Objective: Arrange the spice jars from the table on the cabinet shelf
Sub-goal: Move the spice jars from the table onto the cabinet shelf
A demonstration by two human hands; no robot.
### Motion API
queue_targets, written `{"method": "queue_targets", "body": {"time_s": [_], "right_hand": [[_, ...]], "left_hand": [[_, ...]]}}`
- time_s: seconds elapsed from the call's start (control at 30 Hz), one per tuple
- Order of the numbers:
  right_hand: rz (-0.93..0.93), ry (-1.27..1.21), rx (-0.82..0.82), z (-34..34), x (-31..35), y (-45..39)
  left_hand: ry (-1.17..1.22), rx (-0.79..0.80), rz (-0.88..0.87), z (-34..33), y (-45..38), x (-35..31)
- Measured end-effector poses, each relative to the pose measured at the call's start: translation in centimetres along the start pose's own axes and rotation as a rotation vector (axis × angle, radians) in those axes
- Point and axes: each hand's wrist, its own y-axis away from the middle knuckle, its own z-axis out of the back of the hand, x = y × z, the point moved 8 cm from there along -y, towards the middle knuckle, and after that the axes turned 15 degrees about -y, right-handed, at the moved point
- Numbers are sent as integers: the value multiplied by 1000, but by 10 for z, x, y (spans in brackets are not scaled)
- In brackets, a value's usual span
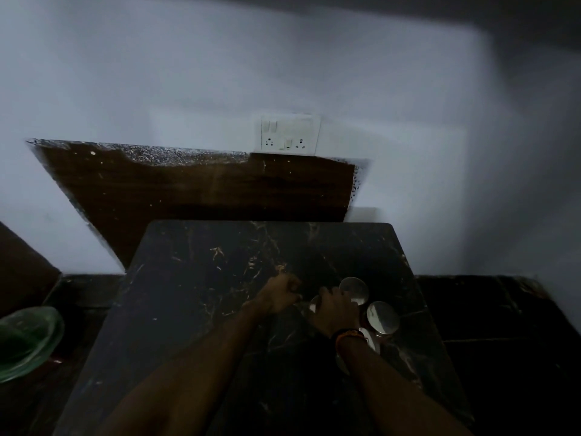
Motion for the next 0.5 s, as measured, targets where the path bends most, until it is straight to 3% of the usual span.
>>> {"method": "queue_targets", "body": {"time_s": [0.17, 0.5], "right_hand": [[-74, 8, 88, -17, -5, 0], [-36, -57, -2, -10, 3, -5]], "left_hand": [[90, 24, 53, -3, 5, 7], [332, -17, 155, -3, 15, 22]]}}
